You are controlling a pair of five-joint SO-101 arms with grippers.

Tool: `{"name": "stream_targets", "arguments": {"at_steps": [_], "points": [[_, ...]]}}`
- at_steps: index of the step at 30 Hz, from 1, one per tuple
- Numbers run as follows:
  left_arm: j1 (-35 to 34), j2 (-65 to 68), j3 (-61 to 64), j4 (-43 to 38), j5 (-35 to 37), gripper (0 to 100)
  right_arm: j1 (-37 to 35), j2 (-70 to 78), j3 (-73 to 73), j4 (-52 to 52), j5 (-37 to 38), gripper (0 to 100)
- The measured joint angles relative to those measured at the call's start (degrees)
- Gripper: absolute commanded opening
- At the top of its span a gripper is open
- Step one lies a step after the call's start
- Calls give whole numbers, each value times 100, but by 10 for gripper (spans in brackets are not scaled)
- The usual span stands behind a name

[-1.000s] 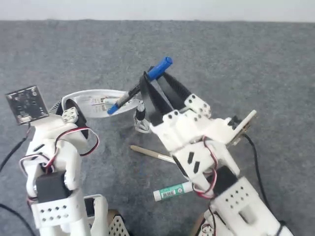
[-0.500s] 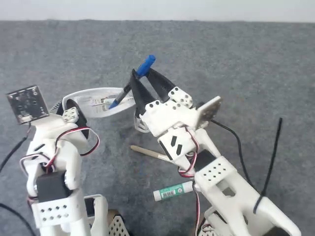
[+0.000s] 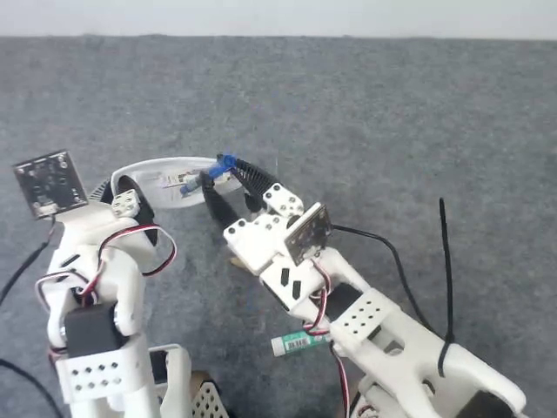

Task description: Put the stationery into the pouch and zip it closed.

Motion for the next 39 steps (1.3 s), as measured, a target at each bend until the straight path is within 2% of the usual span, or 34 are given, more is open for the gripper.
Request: {"name": "stream_targets", "arguments": {"at_steps": [17, 21, 28, 34, 39], "points": [[26, 0, 0, 0, -18, 12, -35, -413, 378, 123, 0, 141], [0, 0, 0, 0, -18, 12, -26, -1134, 396, 1143, -132, 141], [-9, 9, 0, 0, -18, 12, -26, -2303, 114, 3587, -1196, 140], [-9, 9, 0, 0, -18, 12, -18, -2505, -905, 5890, -1987, 140], [-9, 9, 0, 0, -18, 12, -18, -2505, -1758, 7341, -2136, 140]]}}
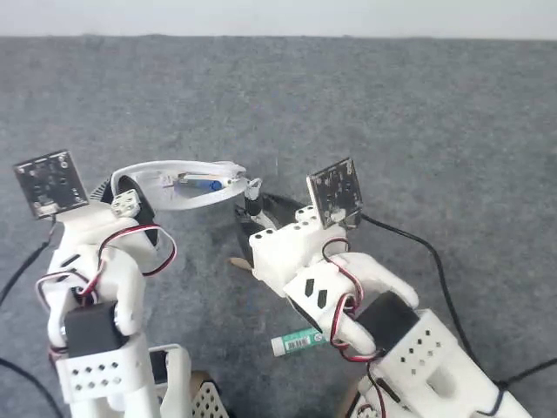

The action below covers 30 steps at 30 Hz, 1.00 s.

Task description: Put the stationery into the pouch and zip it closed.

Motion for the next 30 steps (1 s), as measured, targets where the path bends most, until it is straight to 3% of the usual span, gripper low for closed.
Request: {"name": "stream_targets", "arguments": {"at_steps": [11, 16, 19, 23, 30], "points": [[-9, 0, 0, 0, 0, 12, 0, 0, -1178, 1785, 0, 140], [-404, 35, 0, -53, 0, 12, 0, 229, -1380, 2303, 0, 140], [-554, 35, 9, -88, 0, 12, 0, 580, -1389, 2365, 44, 143], [-835, 35, 9, -105, 62, 12, 0, 1398, -1389, 2338, 677, 142], [-1354, 35, 9, -308, 167, 12, 0, 3253, -1389, 1495, 1240, 141]]}}
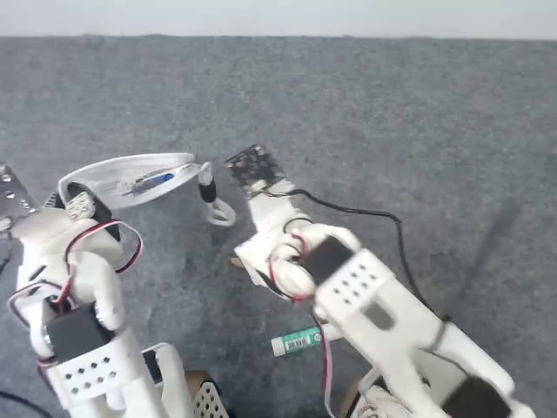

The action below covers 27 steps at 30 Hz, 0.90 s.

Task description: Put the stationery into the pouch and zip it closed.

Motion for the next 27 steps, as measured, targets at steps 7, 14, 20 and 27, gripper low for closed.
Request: {"name": "stream_targets", "arguments": {"at_steps": [7, 14, 20, 27], "points": [[-35, 0, 0, 0, 114, 12, 0, 1231, 0, -862, 501, 141], [-35, 0, 0, 0, 114, 12, -141, 1811, 0, -1125, 536, 140], [-35, 0, 0, 0, 114, 13, -273, 2215, 0, -1257, 536, 140], [-35, 0, 0, 0, 114, 13, -273, 2936, -9, -1741, 826, 139]]}}
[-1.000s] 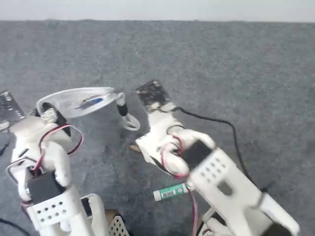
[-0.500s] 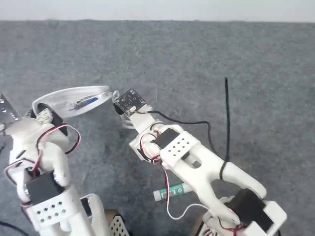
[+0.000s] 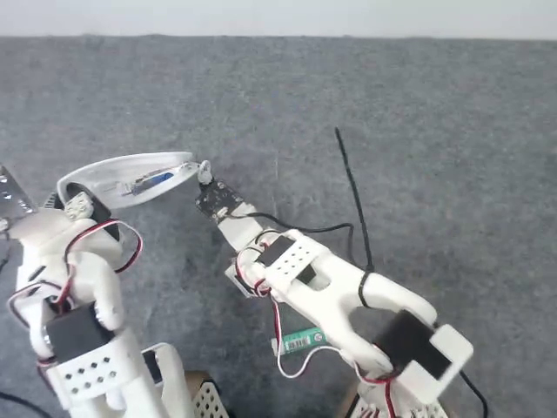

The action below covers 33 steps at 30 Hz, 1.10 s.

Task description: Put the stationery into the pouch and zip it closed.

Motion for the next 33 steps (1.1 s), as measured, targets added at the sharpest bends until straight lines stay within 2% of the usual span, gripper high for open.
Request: {"name": "stream_targets", "arguments": {"at_steps": [5, 7, 13, 18, 24, 33], "points": [[0, 0, 0, 0, 0, 13, 53, 70, -9, -9, 325, 0], [0, 0, 0, 0, 0, 13, 70, 70, -9, -26, 360, 22], [0, 0, 0, 0, 0, 13, 158, 79, -26, 149, 360, 6], [0, 0, 0, 0, 0, 13, 255, -281, 0, 730, 352, 6], [0, 0, 0, 0, 0, 13, 633, -1125, 9, 1319, 352, 6], [114, 0, 0, 0, 9, 13, 1459, -1389, 132, 1204, 352, 6]]}}
